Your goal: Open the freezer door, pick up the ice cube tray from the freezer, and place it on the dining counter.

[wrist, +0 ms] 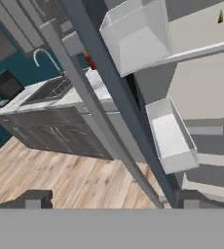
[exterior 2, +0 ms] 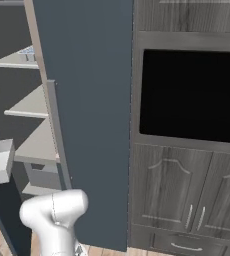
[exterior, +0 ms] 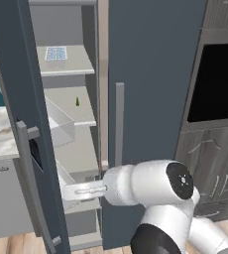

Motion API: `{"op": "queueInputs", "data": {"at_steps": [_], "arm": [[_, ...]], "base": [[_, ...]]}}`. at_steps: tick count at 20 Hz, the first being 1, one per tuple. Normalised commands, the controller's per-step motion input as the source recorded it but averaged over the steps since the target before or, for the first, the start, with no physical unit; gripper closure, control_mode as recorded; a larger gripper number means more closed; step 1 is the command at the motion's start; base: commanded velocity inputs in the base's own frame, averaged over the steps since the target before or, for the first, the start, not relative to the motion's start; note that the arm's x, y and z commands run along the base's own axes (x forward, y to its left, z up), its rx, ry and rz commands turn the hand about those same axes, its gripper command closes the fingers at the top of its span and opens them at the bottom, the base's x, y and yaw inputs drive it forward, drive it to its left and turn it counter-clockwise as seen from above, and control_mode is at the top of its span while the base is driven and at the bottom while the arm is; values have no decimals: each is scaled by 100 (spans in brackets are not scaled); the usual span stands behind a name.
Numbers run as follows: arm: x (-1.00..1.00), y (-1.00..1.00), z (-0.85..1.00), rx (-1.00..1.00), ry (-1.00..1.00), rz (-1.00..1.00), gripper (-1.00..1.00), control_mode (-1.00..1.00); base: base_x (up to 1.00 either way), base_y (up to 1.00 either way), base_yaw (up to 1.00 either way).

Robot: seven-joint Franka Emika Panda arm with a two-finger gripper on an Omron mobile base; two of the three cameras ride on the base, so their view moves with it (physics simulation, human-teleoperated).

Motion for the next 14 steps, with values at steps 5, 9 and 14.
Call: {"op": "queueInputs", "data": {"at_steps": [5, 9, 14], "arm": [[25, -100, 77, 46, 9, 4, -100, -100], [93, -89, 77, 44, 20, 1, -100, -100], [100, -59, 37, 39, 26, 0, -100, -100]], "base": [[0, 0, 0], [0, 0, 0], [0, 0, 0]]}}
